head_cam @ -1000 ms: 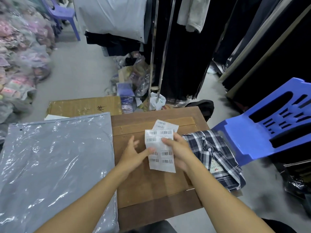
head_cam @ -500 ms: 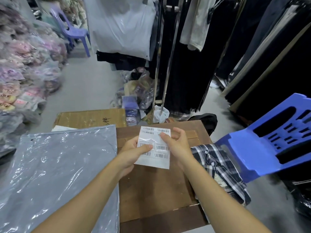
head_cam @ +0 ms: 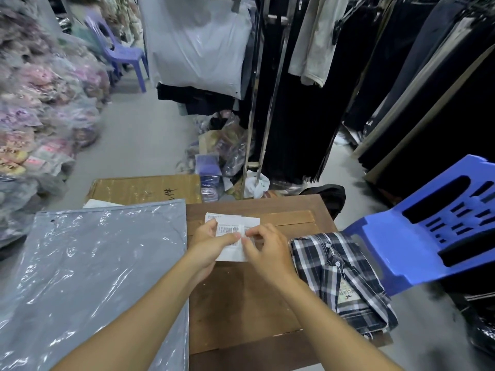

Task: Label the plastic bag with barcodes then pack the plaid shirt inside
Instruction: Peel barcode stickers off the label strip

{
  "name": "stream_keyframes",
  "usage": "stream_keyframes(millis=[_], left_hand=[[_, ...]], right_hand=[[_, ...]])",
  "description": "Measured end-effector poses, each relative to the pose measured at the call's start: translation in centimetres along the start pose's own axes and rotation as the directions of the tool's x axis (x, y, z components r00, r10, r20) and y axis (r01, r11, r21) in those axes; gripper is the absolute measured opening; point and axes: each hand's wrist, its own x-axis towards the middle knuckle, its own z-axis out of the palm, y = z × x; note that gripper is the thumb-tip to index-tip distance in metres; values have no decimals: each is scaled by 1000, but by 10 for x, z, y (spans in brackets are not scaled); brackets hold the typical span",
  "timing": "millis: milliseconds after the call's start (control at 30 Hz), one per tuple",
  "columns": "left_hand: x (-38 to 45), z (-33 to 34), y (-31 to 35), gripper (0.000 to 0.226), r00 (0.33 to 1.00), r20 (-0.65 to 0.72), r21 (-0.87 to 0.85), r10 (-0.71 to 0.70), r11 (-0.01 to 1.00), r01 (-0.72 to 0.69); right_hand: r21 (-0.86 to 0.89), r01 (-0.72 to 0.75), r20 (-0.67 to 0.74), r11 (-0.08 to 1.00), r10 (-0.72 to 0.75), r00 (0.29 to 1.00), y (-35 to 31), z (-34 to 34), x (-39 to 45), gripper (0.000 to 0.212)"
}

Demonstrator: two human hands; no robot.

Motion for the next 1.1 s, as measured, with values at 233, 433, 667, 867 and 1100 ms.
stream_keyframes(millis=[233,433,667,867,1100], left_hand=[[0,-1,-3,31,1000,-23,-5,-16,1000,16],[-3,-2,-4,29,1000,-7,7,-15,1000,15],[-1,-4,-9,39,999,-9,19,-43,999,43],[1,-6,-11,42,999,-24,17,-46,999,46],[3,-6,-13,41,999,-32,44,-20,999,22]], right_hand=[[21,-75,12,997,75,997,0,3,0,13],[20,-143,46,989,142,989,-1,1,-1,13],[-32,-115,49,993,117,992,-2,2,-4,16],[-65,-86,53,994,89,995,-2,5,-3,21],[-51,-74,51,996,77,996,-4,4,-4,14]])
